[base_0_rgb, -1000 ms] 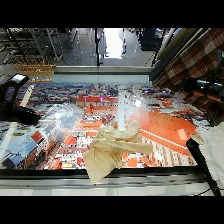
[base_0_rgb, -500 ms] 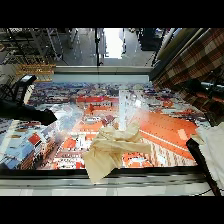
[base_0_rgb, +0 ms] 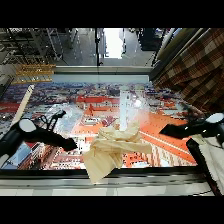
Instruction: Fold the clothes and pants, and hang the long-sleeved shirts on hangers.
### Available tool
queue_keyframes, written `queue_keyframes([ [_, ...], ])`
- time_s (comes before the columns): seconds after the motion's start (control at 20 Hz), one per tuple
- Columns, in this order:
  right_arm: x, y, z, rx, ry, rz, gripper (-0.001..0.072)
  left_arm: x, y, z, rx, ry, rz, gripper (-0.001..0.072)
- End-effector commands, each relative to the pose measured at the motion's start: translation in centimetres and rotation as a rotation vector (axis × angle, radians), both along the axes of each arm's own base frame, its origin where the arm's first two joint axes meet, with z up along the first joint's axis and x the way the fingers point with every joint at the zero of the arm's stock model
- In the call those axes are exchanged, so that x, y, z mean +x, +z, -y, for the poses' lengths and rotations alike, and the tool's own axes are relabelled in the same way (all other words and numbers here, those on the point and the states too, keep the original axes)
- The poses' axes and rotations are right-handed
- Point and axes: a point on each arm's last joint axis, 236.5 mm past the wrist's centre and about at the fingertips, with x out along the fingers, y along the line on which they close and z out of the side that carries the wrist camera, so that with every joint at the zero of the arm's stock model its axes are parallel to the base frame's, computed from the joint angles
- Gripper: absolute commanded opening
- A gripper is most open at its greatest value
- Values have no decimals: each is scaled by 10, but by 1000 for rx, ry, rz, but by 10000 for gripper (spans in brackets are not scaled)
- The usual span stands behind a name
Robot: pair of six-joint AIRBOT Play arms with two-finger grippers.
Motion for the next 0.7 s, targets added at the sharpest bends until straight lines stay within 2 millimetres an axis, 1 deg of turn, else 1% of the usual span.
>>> queue_keyframes([
  [0.0,-56,-50,-61,59,160,-128,666,-6,-44,39,-19,-91,-49,712],
  [0.05,-58,-54,-71,54,174,-140,666,-9,-53,45,-11,-130,-83,712],
  [0.1,-55,-57,-77,57,150,-159,666,-11,-63,50,-7,-163,-108,712],
  [0.2,-49,-66,-77,55,96,-191,666,-9,-74,55,-5,-174,-135,710],
  [0.35,-41,-78,-77,60,66,-193,666,-8,-76,56,-6,-203,-121,705],
  [0.45,-38,-85,-73,45,67,-185,666,-12,-78,56,-7,-209,-138,690],
  [0.5,-41,-82,-71,35,93,-190,666,-17,-78,56,-10,-220,-159,586],
  [0.6,-51,-77,-60,2,128,-241,664,-27,-77,56,-17,-241,-197,315],
  [0.65,-54,-74,-53,-12,125,-273,664,-31,-75,56,-21,-252,-214,209],
])
